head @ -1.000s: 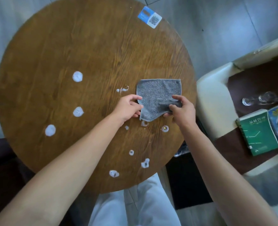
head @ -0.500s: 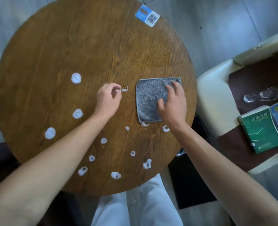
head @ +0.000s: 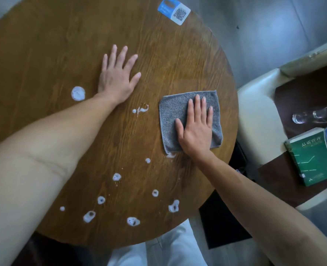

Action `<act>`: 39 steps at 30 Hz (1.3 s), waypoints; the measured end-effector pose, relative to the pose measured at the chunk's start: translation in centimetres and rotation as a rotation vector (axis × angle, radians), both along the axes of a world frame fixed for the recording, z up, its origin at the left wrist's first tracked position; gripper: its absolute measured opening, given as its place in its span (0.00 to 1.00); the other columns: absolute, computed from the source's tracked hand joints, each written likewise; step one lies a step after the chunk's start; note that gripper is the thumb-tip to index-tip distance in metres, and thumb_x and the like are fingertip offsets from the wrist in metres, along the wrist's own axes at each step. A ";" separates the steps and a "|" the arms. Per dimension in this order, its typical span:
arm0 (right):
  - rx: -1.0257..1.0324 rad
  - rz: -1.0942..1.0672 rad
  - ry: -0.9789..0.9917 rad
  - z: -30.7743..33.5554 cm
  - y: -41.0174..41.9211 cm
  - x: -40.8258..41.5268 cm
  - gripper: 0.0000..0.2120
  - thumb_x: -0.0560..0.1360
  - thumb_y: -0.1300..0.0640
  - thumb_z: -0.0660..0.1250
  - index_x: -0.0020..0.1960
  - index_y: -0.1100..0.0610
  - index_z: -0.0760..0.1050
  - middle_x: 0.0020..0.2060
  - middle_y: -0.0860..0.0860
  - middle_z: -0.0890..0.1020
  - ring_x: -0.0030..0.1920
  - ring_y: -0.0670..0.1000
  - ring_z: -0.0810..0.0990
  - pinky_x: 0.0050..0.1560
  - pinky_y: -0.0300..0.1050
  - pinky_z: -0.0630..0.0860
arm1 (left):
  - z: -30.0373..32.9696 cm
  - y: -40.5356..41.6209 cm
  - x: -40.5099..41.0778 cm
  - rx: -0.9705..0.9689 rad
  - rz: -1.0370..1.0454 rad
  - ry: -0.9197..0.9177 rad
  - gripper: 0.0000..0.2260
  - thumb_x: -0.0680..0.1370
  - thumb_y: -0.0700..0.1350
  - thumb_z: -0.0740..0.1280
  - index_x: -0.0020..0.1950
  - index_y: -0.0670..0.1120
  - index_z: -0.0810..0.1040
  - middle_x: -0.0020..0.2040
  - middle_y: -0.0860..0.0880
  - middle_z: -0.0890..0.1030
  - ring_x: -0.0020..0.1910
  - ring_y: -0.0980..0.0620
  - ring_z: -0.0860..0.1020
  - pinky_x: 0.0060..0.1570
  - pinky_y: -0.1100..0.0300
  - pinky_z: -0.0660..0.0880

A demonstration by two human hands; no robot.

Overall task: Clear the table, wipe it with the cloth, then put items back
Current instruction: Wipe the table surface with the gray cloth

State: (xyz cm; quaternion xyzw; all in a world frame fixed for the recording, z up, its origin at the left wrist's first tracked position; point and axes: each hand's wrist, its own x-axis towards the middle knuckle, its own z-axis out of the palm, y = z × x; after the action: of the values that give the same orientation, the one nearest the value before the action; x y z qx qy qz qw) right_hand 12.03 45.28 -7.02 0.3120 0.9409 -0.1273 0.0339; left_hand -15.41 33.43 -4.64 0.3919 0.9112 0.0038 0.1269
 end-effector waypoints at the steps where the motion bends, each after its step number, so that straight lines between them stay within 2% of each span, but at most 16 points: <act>1: 0.009 0.015 -0.008 0.0 0.2 -0.1 0.36 0.84 0.40 0.51 0.83 0.62 0.52 0.83 0.60 0.52 0.84 0.59 0.47 0.82 0.62 0.45 | -0.1 -0.1 -0.2 -0.005 0.025 0.005 0.29 0.85 0.61 0.51 0.83 0.51 0.57 0.85 0.44 0.52 0.84 0.41 0.47 0.81 0.41 0.46; 4: 0.022 0.059 -0.025 -0.1 1.5 -1.5 0.38 0.84 0.38 0.50 0.83 0.62 0.50 0.83 0.60 0.50 0.84 0.59 0.46 0.82 0.62 0.44 | -0.5 -0.6 0.2 0.001 0.059 0.003 0.30 0.85 0.61 0.49 0.84 0.50 0.53 0.85 0.44 0.50 0.84 0.41 0.46 0.81 0.40 0.45; 11: 0.028 0.032 -0.031 -0.3 6.5 -8.0 0.38 0.84 0.36 0.48 0.84 0.62 0.50 0.83 0.60 0.51 0.84 0.59 0.47 0.82 0.63 0.44 | -1.7 -1.1 0.7 0.081 0.102 0.057 0.30 0.84 0.60 0.50 0.84 0.49 0.55 0.85 0.43 0.51 0.84 0.40 0.47 0.81 0.42 0.45; 14: 0.020 0.028 -0.043 0.0 3.8 -5.2 0.37 0.84 0.38 0.49 0.84 0.62 0.49 0.84 0.59 0.50 0.84 0.58 0.45 0.82 0.63 0.45 | -1.6 -0.9 0.7 0.082 0.097 0.061 0.30 0.84 0.60 0.50 0.84 0.48 0.55 0.85 0.42 0.51 0.84 0.39 0.47 0.81 0.42 0.45; 19: -0.076 0.017 -0.114 1.5 -4.9 3.9 0.36 0.85 0.40 0.50 0.84 0.60 0.47 0.84 0.57 0.46 0.84 0.56 0.42 0.81 0.64 0.49 | -1.5 -0.9 0.7 0.086 0.099 0.059 0.30 0.84 0.60 0.50 0.84 0.48 0.55 0.85 0.42 0.51 0.84 0.39 0.48 0.81 0.41 0.46; 24: -0.109 0.028 -0.117 2.3 -9.1 8.5 0.37 0.84 0.41 0.56 0.84 0.61 0.51 0.84 0.57 0.50 0.84 0.57 0.45 0.81 0.65 0.50 | -1.5 -1.0 0.5 0.098 0.097 0.057 0.30 0.84 0.60 0.51 0.84 0.49 0.56 0.85 0.43 0.51 0.84 0.39 0.48 0.81 0.41 0.46; 27: -0.091 0.007 -0.120 1.3 -6.5 4.7 0.39 0.84 0.38 0.54 0.84 0.61 0.48 0.84 0.58 0.48 0.84 0.58 0.44 0.82 0.64 0.47 | -1.5 -1.0 0.6 0.090 0.093 0.063 0.30 0.84 0.60 0.50 0.84 0.49 0.55 0.85 0.42 0.51 0.84 0.39 0.48 0.81 0.41 0.46; 30: -0.020 -0.105 -0.095 0.2 1.0 -3.4 0.40 0.83 0.35 0.50 0.84 0.62 0.49 0.83 0.60 0.51 0.84 0.59 0.46 0.81 0.64 0.46 | -1.5 -1.1 0.6 0.082 0.096 0.066 0.30 0.84 0.60 0.49 0.84 0.49 0.55 0.85 0.43 0.50 0.84 0.40 0.47 0.81 0.42 0.46; 33: 0.010 -0.098 -0.118 0.0 6.3 -7.7 0.41 0.83 0.33 0.47 0.84 0.61 0.47 0.84 0.59 0.49 0.84 0.59 0.45 0.81 0.63 0.45 | -1.7 -1.1 0.6 0.071 0.099 0.081 0.30 0.84 0.60 0.49 0.84 0.49 0.55 0.85 0.43 0.50 0.84 0.40 0.47 0.81 0.42 0.45; 36: 0.029 -0.061 -0.096 0.2 3.4 -4.2 0.39 0.84 0.35 0.49 0.84 0.61 0.48 0.84 0.59 0.49 0.84 0.59 0.45 0.82 0.63 0.46 | -1.6 -1.1 0.7 0.078 0.100 0.074 0.30 0.83 0.60 0.50 0.84 0.49 0.55 0.85 0.43 0.50 0.84 0.40 0.47 0.81 0.42 0.46; 39: -0.054 -0.033 -0.136 1.2 -3.7 4.4 0.37 0.85 0.38 0.53 0.84 0.61 0.48 0.84 0.59 0.48 0.84 0.58 0.44 0.82 0.64 0.47 | -1.3 -0.9 0.6 0.075 0.104 0.069 0.30 0.83 0.60 0.50 0.84 0.49 0.56 0.85 0.43 0.51 0.84 0.40 0.48 0.81 0.42 0.45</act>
State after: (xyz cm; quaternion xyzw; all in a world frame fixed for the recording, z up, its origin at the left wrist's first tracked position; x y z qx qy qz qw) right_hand 16.45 41.59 -5.78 0.3345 0.9273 -0.1320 0.1040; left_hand -14.86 32.55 -5.95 0.3486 0.9333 0.0311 0.0803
